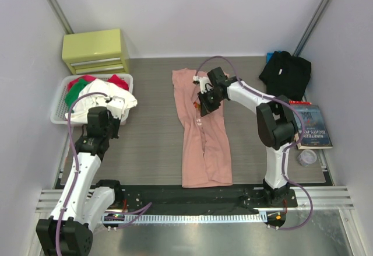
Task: Fold and stack the t-shirts
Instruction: Grab the bottom of the folded rectangular tshirt with right arm
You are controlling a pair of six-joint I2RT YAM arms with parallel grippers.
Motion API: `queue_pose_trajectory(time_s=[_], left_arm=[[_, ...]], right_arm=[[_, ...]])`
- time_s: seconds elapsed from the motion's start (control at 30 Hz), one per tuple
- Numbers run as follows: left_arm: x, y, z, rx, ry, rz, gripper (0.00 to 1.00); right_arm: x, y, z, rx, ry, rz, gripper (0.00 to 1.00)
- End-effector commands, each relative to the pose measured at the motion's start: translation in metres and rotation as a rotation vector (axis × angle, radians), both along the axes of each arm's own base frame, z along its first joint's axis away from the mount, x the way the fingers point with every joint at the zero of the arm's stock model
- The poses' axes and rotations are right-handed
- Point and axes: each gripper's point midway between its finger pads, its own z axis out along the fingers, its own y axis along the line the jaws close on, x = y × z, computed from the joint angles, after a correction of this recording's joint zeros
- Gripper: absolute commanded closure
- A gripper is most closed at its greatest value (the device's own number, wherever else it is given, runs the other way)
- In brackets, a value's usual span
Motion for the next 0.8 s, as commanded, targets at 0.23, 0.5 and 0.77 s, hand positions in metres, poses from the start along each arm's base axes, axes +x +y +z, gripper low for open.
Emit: queue_pose_trajectory(time_s=[0.23,0.5,0.77], left_arm=[[0.004,0.003,0.008,0.013,-0.039,0.004,1.00],[0.000,0.007,0.006,0.038,-0.034,0.007,1.00],[0.003,0.004,0.003,0.018,-0.024,0.007,1.00]], right_arm=[[0.008,-0.021,-0.003,-0.026,-0.020,-0.018,0.99],[0.018,-0.033,-0.015,-0.017,0.007,-0.054,0.99],[0.017,-0.055,-0.016,-0.025,0.011,-0.079,0.99]])
